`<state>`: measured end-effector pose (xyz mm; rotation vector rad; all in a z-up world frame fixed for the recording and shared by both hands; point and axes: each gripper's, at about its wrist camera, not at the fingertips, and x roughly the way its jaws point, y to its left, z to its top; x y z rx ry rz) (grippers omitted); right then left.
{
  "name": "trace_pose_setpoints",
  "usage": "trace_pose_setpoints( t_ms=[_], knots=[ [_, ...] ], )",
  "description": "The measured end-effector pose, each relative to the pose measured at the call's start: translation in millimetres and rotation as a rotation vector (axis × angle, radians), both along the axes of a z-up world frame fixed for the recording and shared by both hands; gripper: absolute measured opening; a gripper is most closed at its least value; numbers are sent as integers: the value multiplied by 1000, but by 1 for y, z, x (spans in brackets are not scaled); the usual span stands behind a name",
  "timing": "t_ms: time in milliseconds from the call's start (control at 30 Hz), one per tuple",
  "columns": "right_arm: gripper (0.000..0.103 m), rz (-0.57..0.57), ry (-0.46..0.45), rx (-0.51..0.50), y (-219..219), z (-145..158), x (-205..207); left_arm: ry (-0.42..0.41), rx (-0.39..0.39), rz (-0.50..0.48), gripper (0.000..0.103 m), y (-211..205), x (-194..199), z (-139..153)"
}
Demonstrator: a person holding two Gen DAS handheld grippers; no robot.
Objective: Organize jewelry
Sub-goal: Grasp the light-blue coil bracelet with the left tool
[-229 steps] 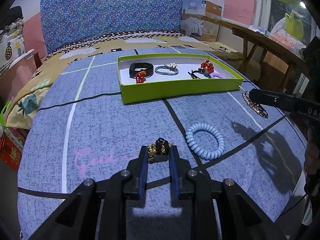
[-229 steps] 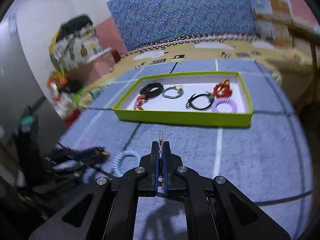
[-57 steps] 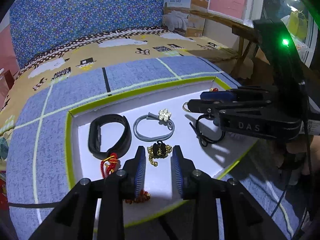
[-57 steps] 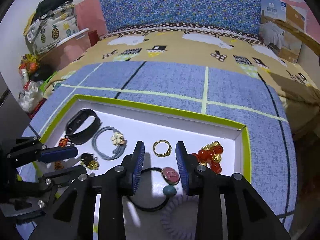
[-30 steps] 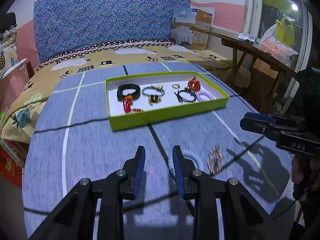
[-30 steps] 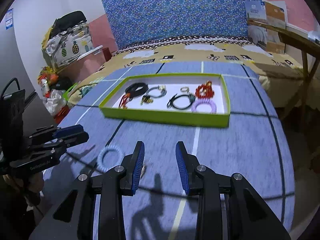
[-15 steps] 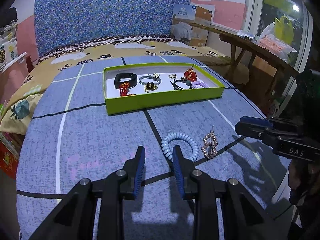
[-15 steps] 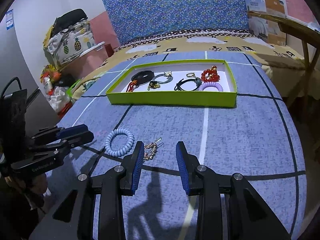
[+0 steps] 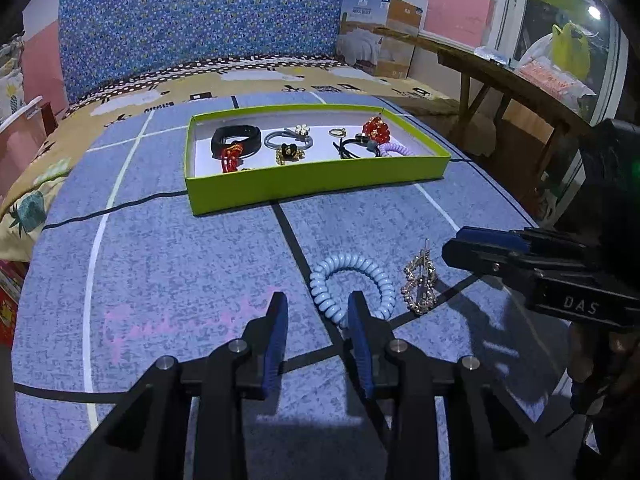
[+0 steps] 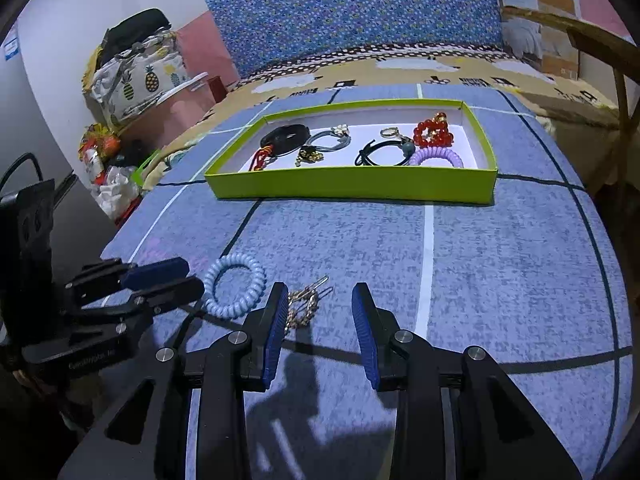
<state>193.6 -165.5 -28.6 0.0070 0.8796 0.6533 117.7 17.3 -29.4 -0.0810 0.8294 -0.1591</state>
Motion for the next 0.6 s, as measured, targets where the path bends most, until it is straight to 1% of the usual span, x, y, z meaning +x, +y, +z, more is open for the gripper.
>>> trace_pose_setpoints(
  t_ms=[133, 333, 367, 433, 467, 500, 600],
  knots=[
    [34, -3, 29, 12, 3, -3, 8, 10, -3, -1, 33, -3, 6, 0],
    [33, 5, 45, -2, 9, -7, 15, 17, 7, -19, 33, -10, 11, -3],
    [32, 8, 48, -4, 10, -8, 16, 19, 10, -23, 33, -11, 12, -4],
    [23, 9, 61, -9, 11, -11, 18, 23, 17, -28, 33, -14, 13, -5],
    [21, 9, 65, -11, 12, -11, 20, 23, 21, -30, 33, -15, 13, -5],
    [16, 12, 67, -14, 13, -12, 20, 24, 25, -32, 33, -15, 13, -6],
    [14, 22, 54, -24, 15, -11, 20, 23, 34, -37, 33, -16, 13, -7]
  ],
)
